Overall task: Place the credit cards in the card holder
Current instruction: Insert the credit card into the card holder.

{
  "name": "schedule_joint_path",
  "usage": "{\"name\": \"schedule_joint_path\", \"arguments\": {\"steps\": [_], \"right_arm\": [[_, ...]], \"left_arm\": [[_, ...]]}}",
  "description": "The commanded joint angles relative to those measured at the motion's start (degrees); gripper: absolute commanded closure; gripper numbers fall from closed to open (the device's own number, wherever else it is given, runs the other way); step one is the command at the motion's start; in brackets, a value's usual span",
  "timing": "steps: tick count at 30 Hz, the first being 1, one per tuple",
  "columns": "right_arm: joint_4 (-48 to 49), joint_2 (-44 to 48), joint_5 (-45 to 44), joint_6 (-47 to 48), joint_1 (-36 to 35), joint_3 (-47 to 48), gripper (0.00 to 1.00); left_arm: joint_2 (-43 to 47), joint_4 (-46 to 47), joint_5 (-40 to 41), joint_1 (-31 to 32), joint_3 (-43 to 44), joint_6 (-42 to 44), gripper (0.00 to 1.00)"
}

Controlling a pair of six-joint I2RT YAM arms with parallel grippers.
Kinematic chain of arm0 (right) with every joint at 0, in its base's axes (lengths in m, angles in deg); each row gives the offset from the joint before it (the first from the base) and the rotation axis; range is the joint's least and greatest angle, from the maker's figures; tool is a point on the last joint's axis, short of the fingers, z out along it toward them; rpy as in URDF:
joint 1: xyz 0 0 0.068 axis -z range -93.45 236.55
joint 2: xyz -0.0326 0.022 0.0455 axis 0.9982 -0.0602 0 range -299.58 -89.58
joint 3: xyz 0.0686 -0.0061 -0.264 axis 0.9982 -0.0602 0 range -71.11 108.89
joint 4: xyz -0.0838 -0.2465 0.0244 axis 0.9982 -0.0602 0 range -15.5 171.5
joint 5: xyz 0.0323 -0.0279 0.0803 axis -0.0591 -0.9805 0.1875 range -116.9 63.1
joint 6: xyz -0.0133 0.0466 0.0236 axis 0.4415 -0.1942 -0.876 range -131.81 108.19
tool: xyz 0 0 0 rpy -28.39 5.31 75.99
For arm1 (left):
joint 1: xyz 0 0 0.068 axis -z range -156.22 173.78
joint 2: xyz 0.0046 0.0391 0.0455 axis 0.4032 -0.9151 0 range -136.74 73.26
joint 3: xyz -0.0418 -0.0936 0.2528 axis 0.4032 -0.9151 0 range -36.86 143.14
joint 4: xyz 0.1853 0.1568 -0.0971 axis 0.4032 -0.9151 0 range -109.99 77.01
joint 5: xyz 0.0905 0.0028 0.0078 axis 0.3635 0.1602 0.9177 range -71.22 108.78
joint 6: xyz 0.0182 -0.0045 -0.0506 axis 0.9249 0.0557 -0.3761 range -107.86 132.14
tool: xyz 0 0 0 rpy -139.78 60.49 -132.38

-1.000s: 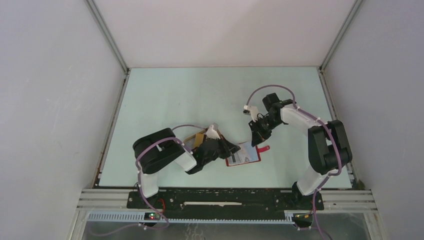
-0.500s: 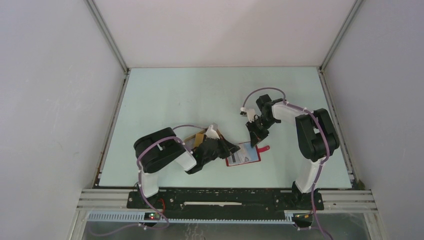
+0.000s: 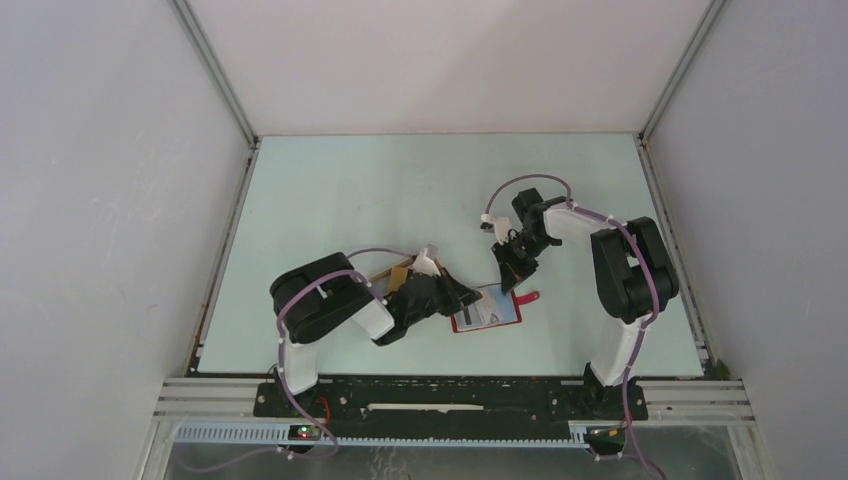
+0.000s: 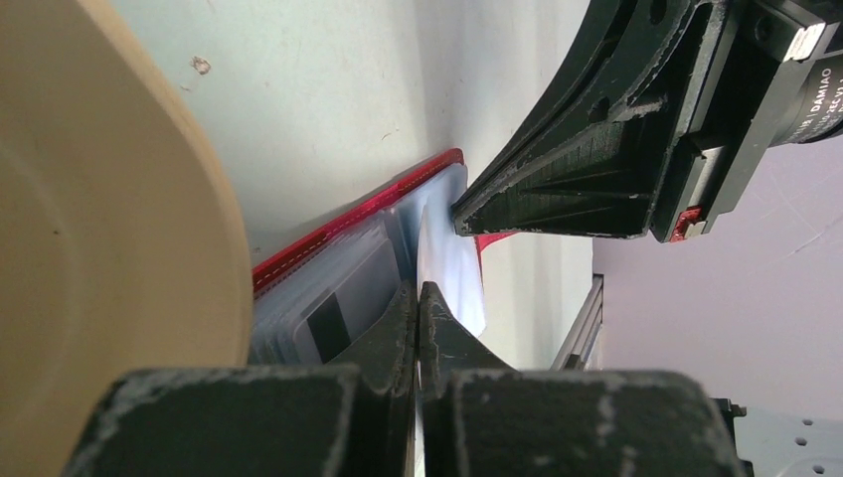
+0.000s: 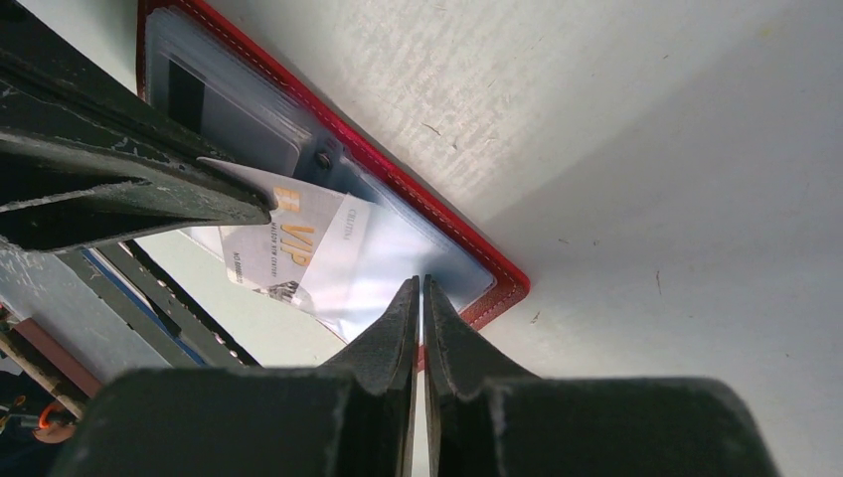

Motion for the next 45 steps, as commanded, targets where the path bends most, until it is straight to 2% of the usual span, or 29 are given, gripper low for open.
{"name": "schedule_joint_path", "arguments": {"steps": [1,16,27,31,37,45], "right_arm": [[0.15,-0.16,-0.20,0.08,-0.24,1.51,0.89],[-0.17,2.63,3.44,0.79,0.27,1.52,0.87],[-4.54,8.85,16.61,8.18,3.24,1.52,0.87],[-5.54,7.27,20.21,7.93,4.06,1.51,0.87],[-4.71,2.96,21.68,4.99,4.82,1.55,0.87],[-4.58,0.25,23.72,3.75,7.06,1.85,0.87]], "left_arm": [[-1.62,-5.65,-1.95,-0.31,2.10,0.97,1.00],[-1.56,-12.17,-3.36,-0.58,6.57,3.59,0.95],[-2.55,-14.75,-4.96,-0.92,9.67,5.44,0.90],[-2.10,-15.07,-5.02,-0.98,9.92,6.22,0.86],[-0.90,-16.74,-4.92,-1.08,10.41,8.36,0.73],[1.16,-18.61,-4.52,-1.03,9.99,10.19,0.68]]}}
